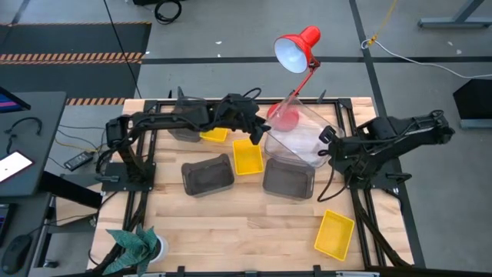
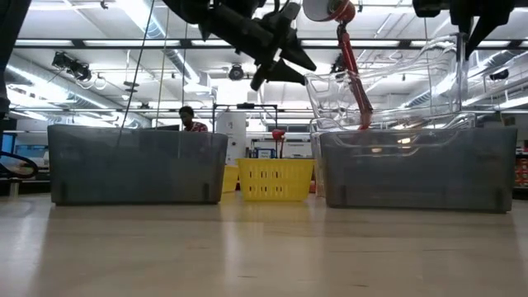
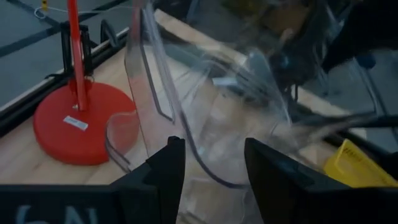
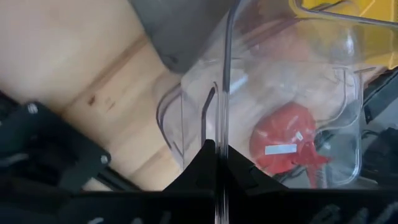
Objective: Stack baskets by color
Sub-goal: Stack the bottom transparent bin on top of the top transparent bin
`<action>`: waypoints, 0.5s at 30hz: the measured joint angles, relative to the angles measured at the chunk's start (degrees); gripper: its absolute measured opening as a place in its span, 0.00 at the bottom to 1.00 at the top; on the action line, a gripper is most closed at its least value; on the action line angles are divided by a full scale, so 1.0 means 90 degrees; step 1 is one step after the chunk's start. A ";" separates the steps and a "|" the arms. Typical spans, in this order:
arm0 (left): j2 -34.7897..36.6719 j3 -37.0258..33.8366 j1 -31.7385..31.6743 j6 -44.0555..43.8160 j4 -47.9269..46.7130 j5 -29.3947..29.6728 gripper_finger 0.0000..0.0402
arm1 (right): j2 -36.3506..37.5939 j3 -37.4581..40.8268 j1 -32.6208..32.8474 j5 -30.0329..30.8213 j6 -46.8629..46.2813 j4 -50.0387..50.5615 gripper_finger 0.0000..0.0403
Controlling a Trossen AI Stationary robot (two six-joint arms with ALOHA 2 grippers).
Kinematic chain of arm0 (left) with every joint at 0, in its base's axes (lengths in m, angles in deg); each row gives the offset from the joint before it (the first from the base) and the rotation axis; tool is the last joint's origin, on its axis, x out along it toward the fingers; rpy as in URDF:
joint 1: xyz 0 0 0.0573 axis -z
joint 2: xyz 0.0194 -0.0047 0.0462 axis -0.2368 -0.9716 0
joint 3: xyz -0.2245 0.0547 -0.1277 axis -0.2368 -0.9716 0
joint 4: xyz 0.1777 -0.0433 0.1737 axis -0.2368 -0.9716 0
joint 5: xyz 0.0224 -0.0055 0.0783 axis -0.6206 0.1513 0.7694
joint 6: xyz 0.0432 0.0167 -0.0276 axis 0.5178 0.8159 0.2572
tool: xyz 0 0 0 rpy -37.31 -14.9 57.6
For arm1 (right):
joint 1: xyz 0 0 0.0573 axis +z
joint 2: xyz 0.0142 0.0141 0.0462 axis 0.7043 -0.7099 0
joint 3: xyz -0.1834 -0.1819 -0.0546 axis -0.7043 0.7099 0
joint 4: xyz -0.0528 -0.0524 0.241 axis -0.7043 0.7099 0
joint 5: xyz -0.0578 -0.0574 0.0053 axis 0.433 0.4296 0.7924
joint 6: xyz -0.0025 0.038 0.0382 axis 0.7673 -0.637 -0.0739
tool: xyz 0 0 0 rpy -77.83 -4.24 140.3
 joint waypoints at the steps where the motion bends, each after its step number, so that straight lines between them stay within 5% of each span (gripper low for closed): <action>1: 0.0000 0.0060 0.0002 0.0046 -0.0157 -0.0008 0.43 | -0.0002 0.0000 -0.0043 0.0021 0.0116 0.0046 0.01; 15: 0.0005 0.0167 0.0423 -0.0168 -0.0836 0.0041 0.43 | -0.0053 0.0000 -0.0474 0.0169 0.1940 0.0238 0.01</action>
